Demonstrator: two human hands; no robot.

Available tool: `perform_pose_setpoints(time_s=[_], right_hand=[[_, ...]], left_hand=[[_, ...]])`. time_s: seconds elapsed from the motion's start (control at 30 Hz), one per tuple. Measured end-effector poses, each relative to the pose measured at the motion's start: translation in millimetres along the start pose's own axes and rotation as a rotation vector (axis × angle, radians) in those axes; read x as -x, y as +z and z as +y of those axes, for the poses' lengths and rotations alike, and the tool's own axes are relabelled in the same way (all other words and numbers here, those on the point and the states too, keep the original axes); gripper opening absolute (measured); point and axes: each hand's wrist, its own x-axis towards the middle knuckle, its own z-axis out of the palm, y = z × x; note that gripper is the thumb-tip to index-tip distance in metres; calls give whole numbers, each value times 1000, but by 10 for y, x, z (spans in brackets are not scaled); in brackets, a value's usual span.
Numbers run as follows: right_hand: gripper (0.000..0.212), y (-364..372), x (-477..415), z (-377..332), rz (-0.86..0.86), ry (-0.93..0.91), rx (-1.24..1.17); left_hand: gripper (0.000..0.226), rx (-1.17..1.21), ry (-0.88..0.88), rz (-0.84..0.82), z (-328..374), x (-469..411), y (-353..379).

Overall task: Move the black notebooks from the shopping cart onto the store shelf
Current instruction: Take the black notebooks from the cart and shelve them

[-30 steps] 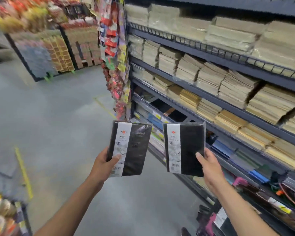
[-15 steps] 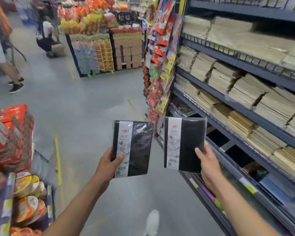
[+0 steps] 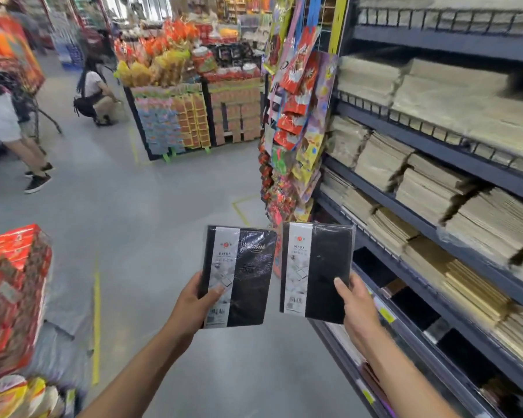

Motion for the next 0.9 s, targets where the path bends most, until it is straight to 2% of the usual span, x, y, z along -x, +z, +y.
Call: perform_pose_setpoints(time_s=[0.2, 0.43, 0.67, 0.9], right_hand=[[24, 62, -487, -166, 57, 7, -30], [25, 47, -892, -208, 186, 0, -37], [21, 235, -1166, -283, 466, 17, -32], [23, 394, -1193, -255, 725, -14, -160]], left_hand=[[34, -2, -10, -62, 149, -663, 205], [33, 6, -35, -207, 276, -1467, 423], [33, -81, -69, -453, 490, -2538, 571], [37, -121, -84, -696, 640, -3342, 821]])
